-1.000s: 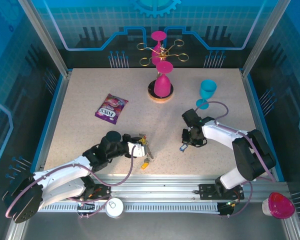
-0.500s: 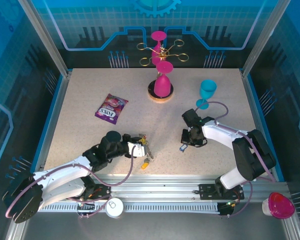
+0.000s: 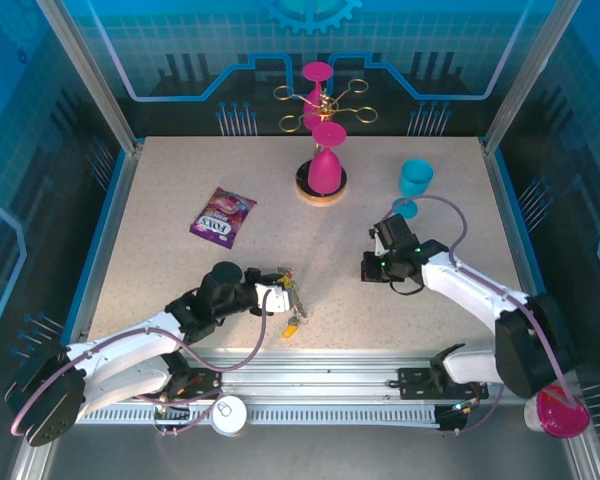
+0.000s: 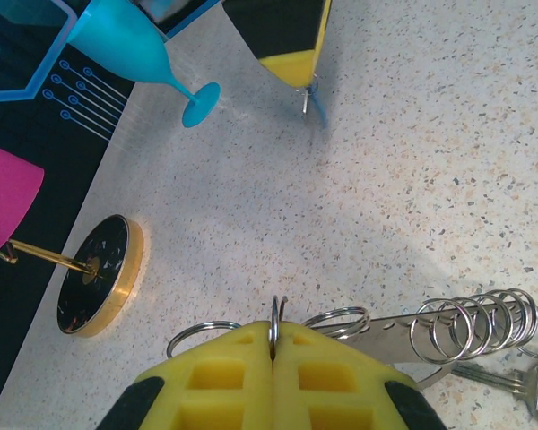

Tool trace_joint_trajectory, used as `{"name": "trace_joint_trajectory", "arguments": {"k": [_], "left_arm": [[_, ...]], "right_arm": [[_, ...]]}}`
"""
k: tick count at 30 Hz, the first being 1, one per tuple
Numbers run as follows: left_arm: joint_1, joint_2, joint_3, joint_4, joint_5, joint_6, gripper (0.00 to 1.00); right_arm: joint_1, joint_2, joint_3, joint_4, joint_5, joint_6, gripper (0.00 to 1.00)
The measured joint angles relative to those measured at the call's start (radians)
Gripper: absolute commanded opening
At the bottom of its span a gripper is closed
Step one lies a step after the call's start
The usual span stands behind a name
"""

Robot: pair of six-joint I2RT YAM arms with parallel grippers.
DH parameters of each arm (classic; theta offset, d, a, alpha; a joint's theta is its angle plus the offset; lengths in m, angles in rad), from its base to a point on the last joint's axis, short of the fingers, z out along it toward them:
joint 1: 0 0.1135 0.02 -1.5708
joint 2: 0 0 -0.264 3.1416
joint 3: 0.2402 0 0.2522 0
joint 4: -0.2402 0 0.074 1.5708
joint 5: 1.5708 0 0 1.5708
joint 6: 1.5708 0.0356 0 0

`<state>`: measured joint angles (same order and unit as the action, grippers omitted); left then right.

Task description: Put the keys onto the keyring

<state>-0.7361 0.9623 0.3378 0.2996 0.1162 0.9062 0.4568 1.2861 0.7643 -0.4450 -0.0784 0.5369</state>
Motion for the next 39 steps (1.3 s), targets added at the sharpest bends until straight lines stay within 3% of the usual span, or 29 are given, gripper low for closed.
{"name": "trace_joint_trajectory", "arguments": {"k": [14,28,39], "left_arm": [[0.0,0.025,0.002,0.043,0.02,-0.161,0.0],[0.0,0.059,0.016,0.092,0.077,-0.297,0.0],[0.0,0.08,0.02,0.111,0.102,-0.332,0.0]], "right_arm": [[0.069,-0.299,-0.08,0.275,-0.309,-0.361,0.0],[0.14,-0.167,0.002,0.313,-0.534,-0.593,0.0],[0.222,-0.083,0.032,0.25,-0.496,-0.648,0.0]]}}
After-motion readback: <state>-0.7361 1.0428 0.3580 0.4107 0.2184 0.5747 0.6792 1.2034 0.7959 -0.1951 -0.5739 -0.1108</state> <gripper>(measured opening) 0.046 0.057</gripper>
